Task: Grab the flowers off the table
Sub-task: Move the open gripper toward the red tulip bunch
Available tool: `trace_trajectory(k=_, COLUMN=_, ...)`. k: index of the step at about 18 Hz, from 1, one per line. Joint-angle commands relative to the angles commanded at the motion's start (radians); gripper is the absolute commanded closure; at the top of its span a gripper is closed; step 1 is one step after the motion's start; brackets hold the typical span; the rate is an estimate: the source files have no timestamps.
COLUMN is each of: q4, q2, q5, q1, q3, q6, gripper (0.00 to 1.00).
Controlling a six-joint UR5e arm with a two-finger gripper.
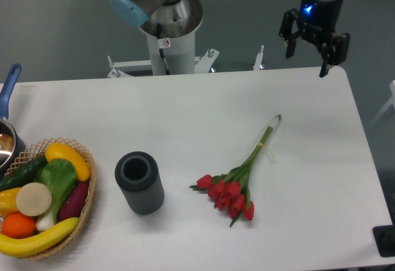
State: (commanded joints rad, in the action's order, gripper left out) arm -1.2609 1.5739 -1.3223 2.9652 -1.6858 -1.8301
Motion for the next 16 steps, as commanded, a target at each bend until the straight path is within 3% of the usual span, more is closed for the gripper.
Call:
trace_trajectory(k=10, q4=-0.002, q2=0.002, q5=0.000, q1=-0.020, q3=-0.011, q6=0.090, gripper=0.00)
trace_trajectory(k=11, q4=0.020, q2=0.000, q5=0.002, q1=-0.021, q3=-0.032, q6=0.136, gripper=0.00)
trace_trajectory(k=14, q4=0.175, q2=0.002, q5=0.002, q1=-0.063, q3=-0.087, q6=0.262, gripper=0.00)
trace_trajectory(k=16, q4=0.184, q2=0.015, q5=0.003, q1=-0.077, q3=-0.083, q6=0.331, gripper=0.00)
